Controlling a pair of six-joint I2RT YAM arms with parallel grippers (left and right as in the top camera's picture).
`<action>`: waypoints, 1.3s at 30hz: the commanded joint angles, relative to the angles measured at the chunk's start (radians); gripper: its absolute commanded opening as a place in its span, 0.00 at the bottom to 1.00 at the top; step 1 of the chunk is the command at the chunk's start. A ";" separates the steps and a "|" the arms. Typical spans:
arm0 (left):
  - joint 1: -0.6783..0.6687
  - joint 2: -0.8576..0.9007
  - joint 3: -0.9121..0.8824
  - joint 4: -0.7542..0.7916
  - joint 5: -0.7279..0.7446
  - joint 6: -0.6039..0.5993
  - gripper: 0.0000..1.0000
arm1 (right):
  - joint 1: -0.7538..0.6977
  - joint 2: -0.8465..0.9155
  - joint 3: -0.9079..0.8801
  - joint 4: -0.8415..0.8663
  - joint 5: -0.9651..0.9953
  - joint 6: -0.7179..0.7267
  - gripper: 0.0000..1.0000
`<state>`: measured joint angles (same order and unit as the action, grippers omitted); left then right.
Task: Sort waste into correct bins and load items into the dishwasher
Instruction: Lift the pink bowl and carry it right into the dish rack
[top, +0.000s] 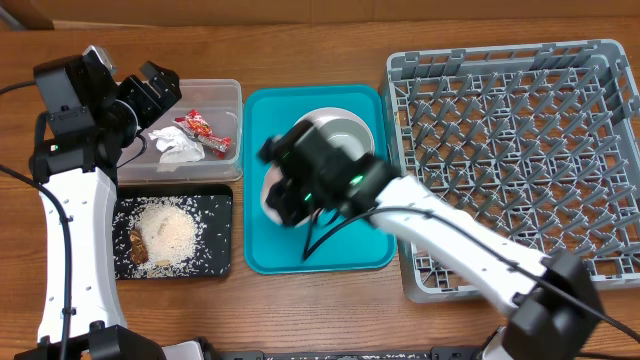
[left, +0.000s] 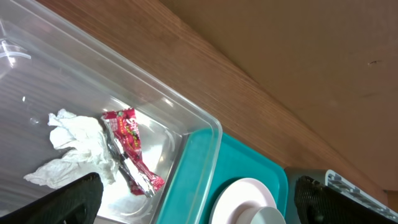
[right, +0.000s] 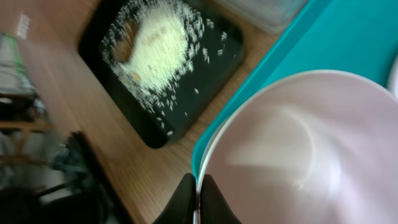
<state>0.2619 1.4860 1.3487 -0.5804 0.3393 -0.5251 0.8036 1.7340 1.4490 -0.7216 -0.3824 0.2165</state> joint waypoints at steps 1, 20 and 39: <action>-0.002 0.006 0.010 0.001 -0.010 -0.006 1.00 | -0.159 -0.069 0.040 0.008 -0.200 -0.096 0.04; -0.002 0.006 0.010 0.001 -0.010 -0.006 1.00 | -0.967 0.092 0.040 0.402 -0.949 0.040 0.04; -0.002 0.006 0.010 0.001 -0.010 -0.006 1.00 | -0.953 0.209 0.037 0.480 -0.959 0.162 0.04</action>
<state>0.2619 1.4860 1.3487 -0.5808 0.3386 -0.5251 -0.1513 1.9377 1.4700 -0.2153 -1.3304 0.3710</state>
